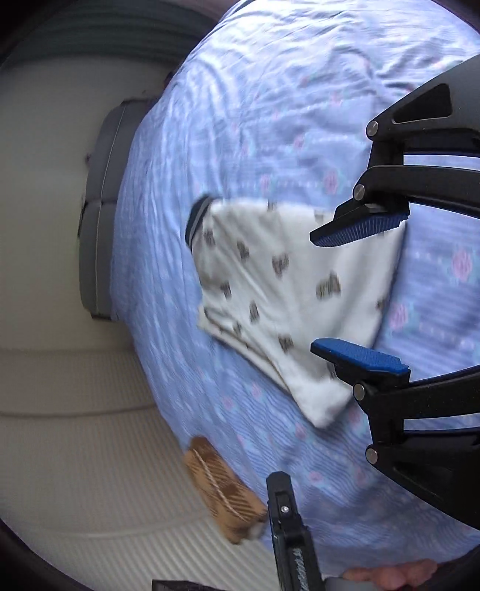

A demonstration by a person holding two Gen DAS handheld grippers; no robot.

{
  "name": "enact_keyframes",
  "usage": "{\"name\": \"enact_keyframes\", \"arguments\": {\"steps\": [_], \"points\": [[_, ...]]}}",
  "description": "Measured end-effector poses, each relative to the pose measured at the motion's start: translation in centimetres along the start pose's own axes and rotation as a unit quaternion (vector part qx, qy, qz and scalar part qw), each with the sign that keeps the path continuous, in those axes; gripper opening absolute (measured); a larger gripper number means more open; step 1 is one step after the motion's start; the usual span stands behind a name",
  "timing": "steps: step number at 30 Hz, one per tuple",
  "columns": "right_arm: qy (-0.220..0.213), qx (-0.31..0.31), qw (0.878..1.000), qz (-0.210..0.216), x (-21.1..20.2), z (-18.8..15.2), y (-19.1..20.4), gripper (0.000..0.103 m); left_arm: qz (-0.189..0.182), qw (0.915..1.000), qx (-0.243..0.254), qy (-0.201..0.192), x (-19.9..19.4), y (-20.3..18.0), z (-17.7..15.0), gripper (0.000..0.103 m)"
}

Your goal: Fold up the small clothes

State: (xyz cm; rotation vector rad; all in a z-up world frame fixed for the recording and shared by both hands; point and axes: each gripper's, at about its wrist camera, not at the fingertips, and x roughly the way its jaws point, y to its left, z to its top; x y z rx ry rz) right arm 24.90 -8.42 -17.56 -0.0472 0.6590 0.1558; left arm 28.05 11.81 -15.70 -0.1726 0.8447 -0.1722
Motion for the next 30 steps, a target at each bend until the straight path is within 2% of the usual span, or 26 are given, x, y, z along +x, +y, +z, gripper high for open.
{"name": "enact_keyframes", "arguments": {"steps": [4, 9, 13, 16, 18, 22, 24, 30], "points": [[0.006, 0.049, 0.998, -0.045, 1.3, 0.7, -3.9, 0.052, -0.028, 0.9992, 0.028, 0.011, 4.0, -2.6, 4.0, 0.045], [0.003, 0.114, 0.991, -0.063, 3.1, 1.5, -8.3, 0.052, -0.055, 0.9958, 0.058, 0.045, 10.0, -5.0, 7.5, 0.038], [0.002, 0.151, 0.987, -0.061, 4.8, 2.0, -10.5, 0.052, -0.041, 0.9945, 0.07, 0.066, 13.8, -5.6, 8.9, 0.035], [0.003, 0.166, 0.985, -0.051, 5.7, 2.0, -11.4, 0.052, -0.042, 0.9941, 0.062, 0.079, 15.5, -5.3, 9.5, 0.035], [0.002, 0.165, 0.985, -0.049, 6.0, 1.8, -11.6, 0.052, -0.043, 0.9938, 0.053, 0.087, 16.4, -4.9, 9.6, 0.032], [0.003, 0.165, 0.985, -0.051, 6.7, 1.1, -11.8, 0.052, -0.068, 0.9916, 0.046, 0.1, 16.9, -4.9, 9.4, 0.01], [0.006, 0.173, 0.984, -0.05, 6.9, 0.7, -12.2, 0.052, -0.066, 0.9919, 0.053, 0.095, 16.5, -5.1, 9.6, 0.006], [0.013, 0.182, 0.981, -0.059, 7.2, -0.1, -13.2, 0.052, -0.061, 0.9945, 0.05, 0.069, 14.5, -4.3, 10.9, 0.006]]}}
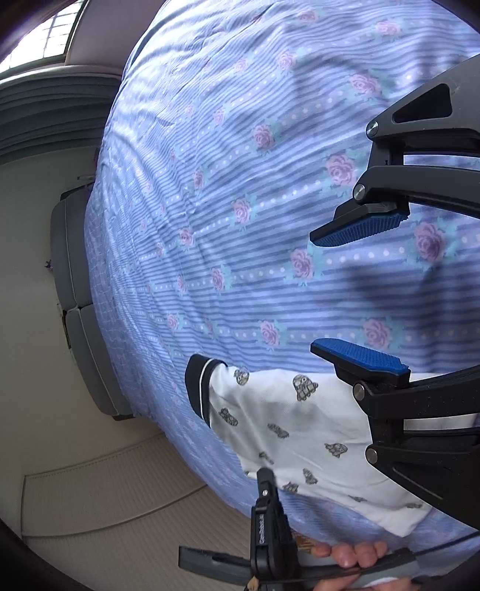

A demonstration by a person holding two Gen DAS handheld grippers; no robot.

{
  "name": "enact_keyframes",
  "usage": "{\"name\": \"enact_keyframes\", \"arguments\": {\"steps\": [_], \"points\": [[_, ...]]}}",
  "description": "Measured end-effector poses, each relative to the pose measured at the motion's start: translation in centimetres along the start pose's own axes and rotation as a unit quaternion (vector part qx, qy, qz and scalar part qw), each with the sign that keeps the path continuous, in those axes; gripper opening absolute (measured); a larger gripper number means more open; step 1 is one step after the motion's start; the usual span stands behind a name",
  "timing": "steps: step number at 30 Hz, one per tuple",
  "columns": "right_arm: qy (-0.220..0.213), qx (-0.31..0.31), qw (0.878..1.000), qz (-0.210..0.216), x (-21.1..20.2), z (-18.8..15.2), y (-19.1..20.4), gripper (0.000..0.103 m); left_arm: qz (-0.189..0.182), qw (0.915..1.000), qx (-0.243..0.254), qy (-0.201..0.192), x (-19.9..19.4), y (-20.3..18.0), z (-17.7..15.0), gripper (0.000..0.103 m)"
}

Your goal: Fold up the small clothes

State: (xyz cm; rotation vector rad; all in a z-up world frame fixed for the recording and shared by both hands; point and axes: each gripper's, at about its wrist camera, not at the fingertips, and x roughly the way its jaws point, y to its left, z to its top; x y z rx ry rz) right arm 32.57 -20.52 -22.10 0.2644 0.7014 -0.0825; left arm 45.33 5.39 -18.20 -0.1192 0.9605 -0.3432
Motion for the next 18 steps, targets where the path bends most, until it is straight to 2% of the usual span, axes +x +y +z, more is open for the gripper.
{"name": "enact_keyframes", "arguments": {"steps": [5, 8, 13, 15, 18], "points": [[0.002, -0.004, 1.0, 0.001, 0.0, 0.3, 0.3, 0.052, 0.014, 0.9995, 0.012, 0.027, 2.3, 0.5, -0.3, 0.006], [0.01, -0.018, 1.0, 0.003, 0.5, 0.1, 1.0, 0.052, 0.014, 0.9996, 0.014, 0.019, 2.4, 0.4, -0.8, 0.008], [0.023, -0.035, 0.999, 0.008, 0.3, -0.4, 1.8, 0.052, 0.016, 0.9997, 0.019, 0.001, -0.2, 0.0, -2.7, 0.04], [0.028, -0.033, 0.999, 0.015, -0.2, -0.5, 1.9, 0.052, 0.027, 0.9992, 0.027, -0.006, -2.1, -0.3, -4.4, 0.046], [0.03, -0.044, 0.998, 0.027, -1.7, -1.3, 2.3, 0.06, 0.042, 0.9987, 0.029, -0.012, -4.6, -0.5, -7.9, 0.055]]}}
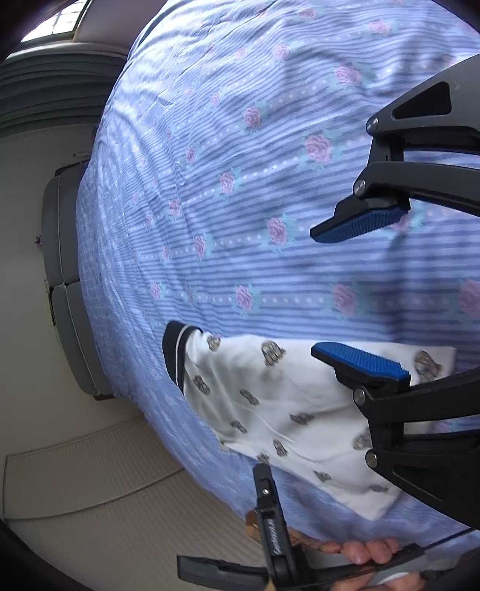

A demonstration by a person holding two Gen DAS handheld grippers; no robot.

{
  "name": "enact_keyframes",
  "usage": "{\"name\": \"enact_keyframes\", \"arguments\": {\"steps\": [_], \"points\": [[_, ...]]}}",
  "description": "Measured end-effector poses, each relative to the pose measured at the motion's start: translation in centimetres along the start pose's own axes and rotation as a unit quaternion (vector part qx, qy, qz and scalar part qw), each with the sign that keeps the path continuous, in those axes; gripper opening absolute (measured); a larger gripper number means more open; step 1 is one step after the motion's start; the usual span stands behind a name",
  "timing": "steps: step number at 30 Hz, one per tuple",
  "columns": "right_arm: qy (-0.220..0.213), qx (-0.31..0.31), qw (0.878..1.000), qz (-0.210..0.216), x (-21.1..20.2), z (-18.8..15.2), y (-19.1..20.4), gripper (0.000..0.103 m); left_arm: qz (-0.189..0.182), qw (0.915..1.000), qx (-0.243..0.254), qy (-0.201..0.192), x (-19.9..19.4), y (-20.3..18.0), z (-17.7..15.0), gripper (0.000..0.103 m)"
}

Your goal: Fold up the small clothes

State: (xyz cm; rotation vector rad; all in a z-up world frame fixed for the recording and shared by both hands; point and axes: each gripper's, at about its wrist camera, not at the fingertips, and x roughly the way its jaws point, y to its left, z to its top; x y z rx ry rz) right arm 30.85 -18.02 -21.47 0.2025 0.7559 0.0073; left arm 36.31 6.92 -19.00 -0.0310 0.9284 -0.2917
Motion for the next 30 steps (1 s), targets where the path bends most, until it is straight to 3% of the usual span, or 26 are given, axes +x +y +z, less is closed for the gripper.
{"name": "enact_keyframes", "arguments": {"steps": [6, 9, 14, 19, 25, 28, 30], "points": [[0.015, -0.024, 1.0, 0.006, -2.3, -2.6, 0.7, 0.061, 0.032, 0.9992, -0.005, 0.023, -0.7, 0.5, -5.8, 0.056], [0.031, -0.038, 0.999, 0.001, -1.9, -3.7, 1.2, 0.061, 0.029, 0.9993, -0.022, 0.014, -0.5, 1.2, -6.8, 0.057], [0.057, -0.068, 0.996, -0.03, -0.3, -5.2, 1.8, 0.061, 0.053, 0.9986, 0.003, -0.004, -1.8, 0.4, -7.1, 0.057], [0.035, -0.053, 0.998, -0.012, -1.5, -4.7, 1.6, 0.061, 0.021, 0.9981, 0.047, -0.033, -3.3, -1.9, -2.5, 0.057], [-0.012, -0.008, 1.0, -0.003, -2.6, -3.3, 0.3, 0.061, -0.091, 0.9863, 0.137, -0.003, -0.5, -8.7, 6.3, 0.057], [-0.031, 0.03, 0.999, -0.01, -2.6, -2.3, -1.4, 0.061, -0.105, 0.9798, 0.17, 0.002, 1.5, -12.0, 8.5, 0.057], [-0.038, 0.057, 0.998, -0.014, -2.3, -1.4, -2.9, 0.061, -0.092, 0.9791, 0.182, 0.006, 3.4, -13.3, 9.5, 0.056]]}}
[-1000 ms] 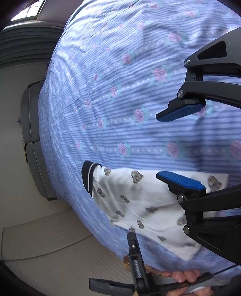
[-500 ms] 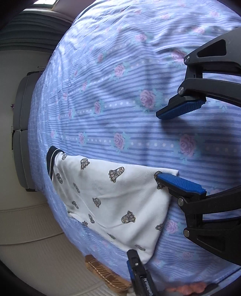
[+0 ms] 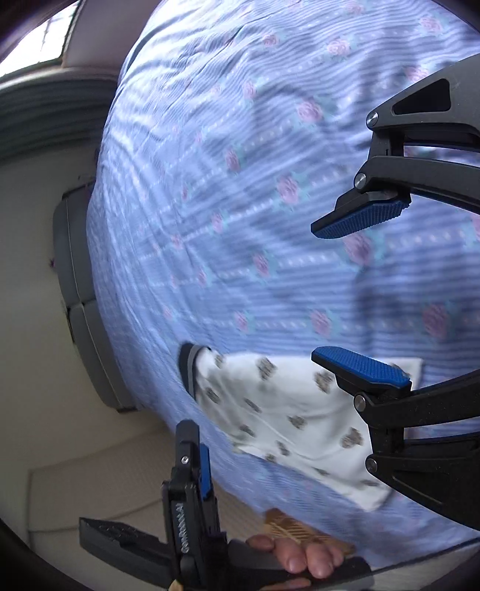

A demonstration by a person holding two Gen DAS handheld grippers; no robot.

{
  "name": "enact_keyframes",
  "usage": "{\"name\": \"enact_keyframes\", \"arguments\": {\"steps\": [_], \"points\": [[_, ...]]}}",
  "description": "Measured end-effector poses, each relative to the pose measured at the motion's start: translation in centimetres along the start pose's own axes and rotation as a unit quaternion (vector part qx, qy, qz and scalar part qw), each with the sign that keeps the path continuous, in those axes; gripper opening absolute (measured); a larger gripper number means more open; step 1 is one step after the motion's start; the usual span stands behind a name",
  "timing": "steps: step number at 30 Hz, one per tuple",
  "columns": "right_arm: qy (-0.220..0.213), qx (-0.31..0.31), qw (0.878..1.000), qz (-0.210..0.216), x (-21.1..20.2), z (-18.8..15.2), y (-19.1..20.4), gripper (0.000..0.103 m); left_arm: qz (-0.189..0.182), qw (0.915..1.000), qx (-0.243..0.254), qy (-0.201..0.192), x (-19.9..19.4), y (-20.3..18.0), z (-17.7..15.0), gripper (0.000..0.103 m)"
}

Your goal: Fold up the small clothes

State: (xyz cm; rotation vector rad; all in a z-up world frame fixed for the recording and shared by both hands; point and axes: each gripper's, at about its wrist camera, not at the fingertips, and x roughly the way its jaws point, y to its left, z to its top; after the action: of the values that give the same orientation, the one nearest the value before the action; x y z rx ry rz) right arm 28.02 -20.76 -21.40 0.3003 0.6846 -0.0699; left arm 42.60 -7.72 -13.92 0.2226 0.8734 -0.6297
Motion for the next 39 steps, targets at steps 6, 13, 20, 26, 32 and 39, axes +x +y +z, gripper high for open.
{"name": "enact_keyframes", "arguments": {"steps": [6, 13, 20, 26, 32, 39], "points": [[-0.011, 0.026, 1.0, -0.011, 2.0, 3.1, -3.3, 0.061, 0.022, 0.9989, -0.008, 0.041, 5.1, 1.2, 0.4, 0.054], [0.009, 0.052, 0.999, 0.01, 4.0, 3.8, -6.0, 0.061, 0.042, 0.9984, -0.031, 0.022, 4.4, 1.7, -0.5, 0.049], [0.053, 0.042, 0.988, 0.141, 7.1, 8.8, -5.0, 0.061, 0.129, 0.9851, -0.112, -0.025, -2.0, 0.6, -6.0, 0.056], [0.151, -0.01, 0.958, 0.244, 12.3, 13.1, -0.5, 0.061, 0.179, 0.9565, -0.222, -0.062, -4.7, 1.1, -11.8, 0.065], [0.232, -0.052, 0.933, 0.269, 17.0, 13.6, 3.6, 0.061, 0.188, 0.9188, -0.329, -0.111, -6.1, 3.1, -15.2, 0.07], [0.283, -0.027, 0.909, 0.304, 20.2, 12.5, 4.7, 0.016, 0.205, 0.8936, -0.363, -0.166, -6.8, 3.9, -17.7, 0.072]]}}
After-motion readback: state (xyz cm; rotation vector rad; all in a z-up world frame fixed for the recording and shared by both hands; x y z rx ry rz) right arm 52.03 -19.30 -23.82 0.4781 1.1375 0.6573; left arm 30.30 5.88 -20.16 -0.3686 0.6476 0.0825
